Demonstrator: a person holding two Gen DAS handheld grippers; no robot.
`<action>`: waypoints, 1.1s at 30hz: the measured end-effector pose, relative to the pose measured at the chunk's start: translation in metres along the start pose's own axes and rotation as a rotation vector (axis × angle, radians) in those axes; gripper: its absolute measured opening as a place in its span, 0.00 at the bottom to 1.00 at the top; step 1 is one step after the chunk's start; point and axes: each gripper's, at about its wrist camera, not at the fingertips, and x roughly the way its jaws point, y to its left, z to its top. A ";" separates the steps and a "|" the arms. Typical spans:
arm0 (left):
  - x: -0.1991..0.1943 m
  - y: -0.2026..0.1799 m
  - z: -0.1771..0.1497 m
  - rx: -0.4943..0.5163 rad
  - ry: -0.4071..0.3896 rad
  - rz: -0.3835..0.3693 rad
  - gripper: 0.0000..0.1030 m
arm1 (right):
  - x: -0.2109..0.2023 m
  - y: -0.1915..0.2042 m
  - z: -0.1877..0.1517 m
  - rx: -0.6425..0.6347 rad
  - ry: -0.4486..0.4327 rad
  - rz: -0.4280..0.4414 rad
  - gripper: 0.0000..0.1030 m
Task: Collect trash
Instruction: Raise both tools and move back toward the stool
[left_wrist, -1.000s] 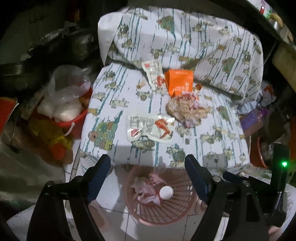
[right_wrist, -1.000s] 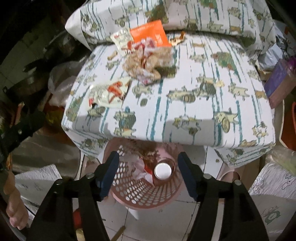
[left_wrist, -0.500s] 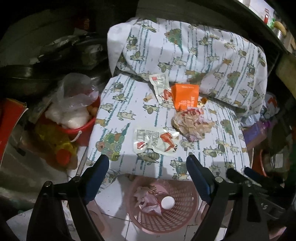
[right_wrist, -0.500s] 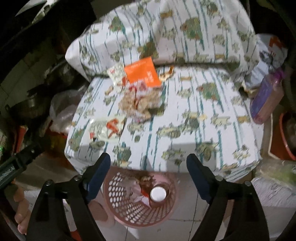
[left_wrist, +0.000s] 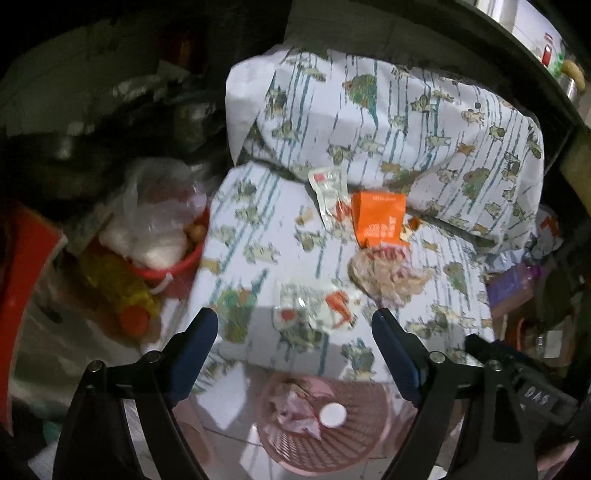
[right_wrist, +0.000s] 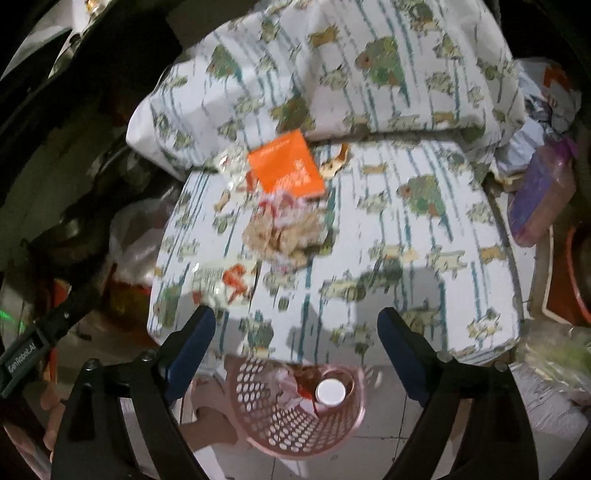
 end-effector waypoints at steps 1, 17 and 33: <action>0.000 -0.002 0.004 0.012 -0.008 0.009 0.84 | -0.002 0.000 0.004 0.001 -0.008 0.005 0.86; 0.046 0.005 0.076 0.077 0.038 0.017 0.84 | 0.044 0.000 0.087 -0.107 0.021 -0.011 0.87; 0.107 0.019 0.142 -0.041 0.074 0.046 0.84 | 0.152 0.044 0.164 -0.288 0.038 -0.134 0.87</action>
